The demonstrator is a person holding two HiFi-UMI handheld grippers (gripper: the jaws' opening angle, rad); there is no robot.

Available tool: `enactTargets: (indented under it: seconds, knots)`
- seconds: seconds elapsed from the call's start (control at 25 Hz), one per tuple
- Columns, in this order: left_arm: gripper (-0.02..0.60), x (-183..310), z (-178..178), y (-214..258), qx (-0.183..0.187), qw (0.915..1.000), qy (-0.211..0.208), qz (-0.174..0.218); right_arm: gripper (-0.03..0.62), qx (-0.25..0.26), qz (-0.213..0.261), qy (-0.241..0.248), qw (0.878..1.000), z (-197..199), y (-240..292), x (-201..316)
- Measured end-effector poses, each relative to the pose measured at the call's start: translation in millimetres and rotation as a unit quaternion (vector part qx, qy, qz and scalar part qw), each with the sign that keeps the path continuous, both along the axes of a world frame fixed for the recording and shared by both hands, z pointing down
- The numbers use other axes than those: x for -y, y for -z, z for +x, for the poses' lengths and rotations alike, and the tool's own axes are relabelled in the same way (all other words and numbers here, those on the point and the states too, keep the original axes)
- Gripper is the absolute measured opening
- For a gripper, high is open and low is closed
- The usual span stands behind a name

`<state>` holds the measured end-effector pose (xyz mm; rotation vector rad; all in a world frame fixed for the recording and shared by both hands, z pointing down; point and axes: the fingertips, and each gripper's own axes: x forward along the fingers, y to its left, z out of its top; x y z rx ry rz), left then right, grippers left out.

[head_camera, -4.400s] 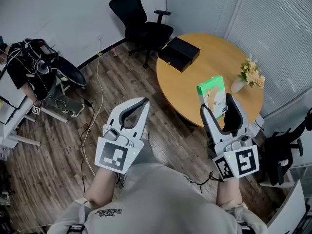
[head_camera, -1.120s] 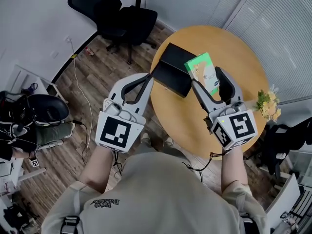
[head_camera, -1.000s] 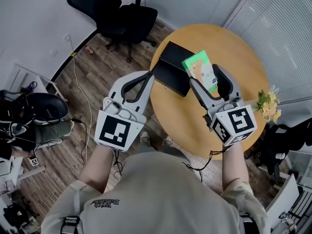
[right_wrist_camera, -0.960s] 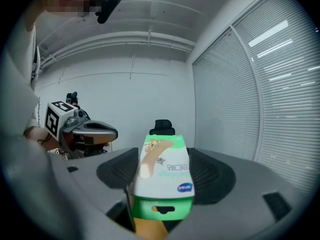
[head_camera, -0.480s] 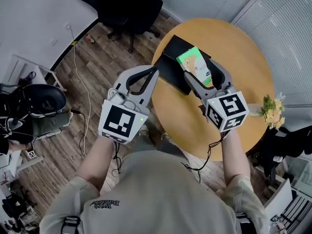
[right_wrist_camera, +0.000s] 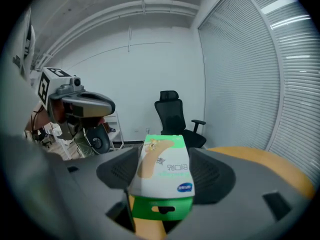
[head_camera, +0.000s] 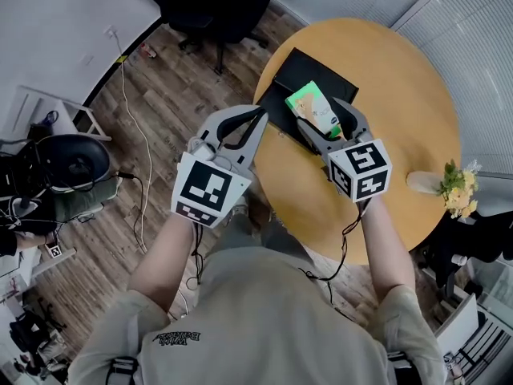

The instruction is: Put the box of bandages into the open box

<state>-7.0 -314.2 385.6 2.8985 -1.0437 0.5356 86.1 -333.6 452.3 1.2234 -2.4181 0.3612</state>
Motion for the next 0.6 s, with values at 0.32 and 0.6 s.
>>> enactTargets:
  seconds: [0.32,0.6]
  knots:
    - [0.023,17,-3,-48,0.015,0.9986,0.005,-0.05,0.333,-0.017,-0.05,0.009,0.999,-7,-59,13]
    - [0.023,31,-2,-90,0.022,0.995,0.003,-0.097,0.333,-0.056,-0.087,0.018,0.994,-6,-111,21]
